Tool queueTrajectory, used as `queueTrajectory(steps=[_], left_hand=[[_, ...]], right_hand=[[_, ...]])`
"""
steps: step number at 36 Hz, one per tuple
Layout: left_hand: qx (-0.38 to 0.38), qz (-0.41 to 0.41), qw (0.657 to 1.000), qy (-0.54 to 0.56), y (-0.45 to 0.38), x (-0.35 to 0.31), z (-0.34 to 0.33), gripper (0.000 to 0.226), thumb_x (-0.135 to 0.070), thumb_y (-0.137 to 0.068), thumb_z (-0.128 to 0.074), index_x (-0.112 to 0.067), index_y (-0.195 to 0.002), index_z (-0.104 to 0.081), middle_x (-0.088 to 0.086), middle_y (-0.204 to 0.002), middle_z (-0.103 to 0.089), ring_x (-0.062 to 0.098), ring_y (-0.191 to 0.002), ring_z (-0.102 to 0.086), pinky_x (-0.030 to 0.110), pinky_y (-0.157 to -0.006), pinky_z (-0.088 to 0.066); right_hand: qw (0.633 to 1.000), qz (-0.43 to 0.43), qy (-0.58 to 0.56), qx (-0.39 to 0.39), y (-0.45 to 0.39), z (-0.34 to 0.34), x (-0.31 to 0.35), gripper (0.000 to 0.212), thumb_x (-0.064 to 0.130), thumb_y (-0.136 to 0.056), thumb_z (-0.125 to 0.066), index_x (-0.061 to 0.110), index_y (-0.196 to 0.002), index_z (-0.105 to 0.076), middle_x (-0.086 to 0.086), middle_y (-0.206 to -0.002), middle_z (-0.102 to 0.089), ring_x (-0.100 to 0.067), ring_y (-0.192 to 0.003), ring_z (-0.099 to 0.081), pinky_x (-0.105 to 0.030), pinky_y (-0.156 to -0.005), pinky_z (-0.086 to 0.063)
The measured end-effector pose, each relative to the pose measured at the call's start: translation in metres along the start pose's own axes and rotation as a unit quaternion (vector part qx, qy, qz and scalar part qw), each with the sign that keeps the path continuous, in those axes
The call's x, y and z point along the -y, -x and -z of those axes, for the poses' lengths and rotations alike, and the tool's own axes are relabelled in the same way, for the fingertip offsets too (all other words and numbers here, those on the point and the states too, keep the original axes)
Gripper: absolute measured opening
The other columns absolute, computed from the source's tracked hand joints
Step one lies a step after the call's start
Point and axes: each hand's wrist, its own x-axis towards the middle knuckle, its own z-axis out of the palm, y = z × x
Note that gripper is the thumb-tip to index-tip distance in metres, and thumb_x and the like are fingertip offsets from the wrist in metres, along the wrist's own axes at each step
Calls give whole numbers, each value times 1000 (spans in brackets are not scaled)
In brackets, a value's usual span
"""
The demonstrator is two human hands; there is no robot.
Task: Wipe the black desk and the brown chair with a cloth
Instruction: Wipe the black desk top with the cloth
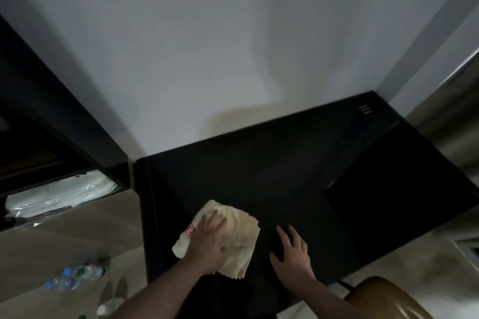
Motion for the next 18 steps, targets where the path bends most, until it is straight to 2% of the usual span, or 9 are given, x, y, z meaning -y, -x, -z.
queueTrajectory(steps=[3,5,9,11,16,18], left_hand=[[58,48,997,-13,-17,-22,-5,86,-48,-97,-52,-31,-160,4,-2,-166,23,33,-153,21,54,-124,-12],[82,73,994,-28,-23,-29,-7,92,-54,-96,-51,-33,-158,13,1,-161,33,40,-149,27,60,-121,-13],[76,89,992,-49,-26,-21,-17,86,-26,-98,-50,-39,-153,15,2,-157,41,44,-146,31,69,-117,-9],[72,97,991,-51,-22,-14,-21,86,-21,-100,-46,-40,-153,19,-1,-155,45,46,-145,34,69,-117,-7],[73,112,990,-54,-9,19,-27,86,-37,-102,-42,-43,-152,28,-6,-151,52,48,-145,32,69,-119,-3],[76,119,988,-56,-1,34,-29,88,-33,-101,-43,-41,-153,28,-5,-150,53,48,-146,31,68,-119,-2]], right_hand=[[999,-32,13,11,-7,4,-21,83,46,-97,-56,41,-160,-3,5,-169,11,-29,-156,5,-52,-124,-17],[999,-36,24,23,-11,2,-29,86,48,-97,-56,41,-160,2,4,-168,15,-30,-156,8,-52,-125,-14],[997,-22,65,43,-13,-9,-34,86,50,-98,-52,40,-160,5,3,-168,18,-33,-155,13,-53,-126,-9],[995,-17,78,59,-13,-15,-32,85,49,-97,-51,40,-160,6,3,-167,22,-36,-154,19,-56,-125,-6],[993,-16,96,67,-8,-28,-23,87,49,-97,-49,36,-161,9,0,-166,27,-38,-152,24,-59,-124,-2],[993,-15,100,63,-4,-32,-19,87,49,-97,-49,34,-161,9,-1,-166,26,-38,-152,23,-59,-124,-2]])
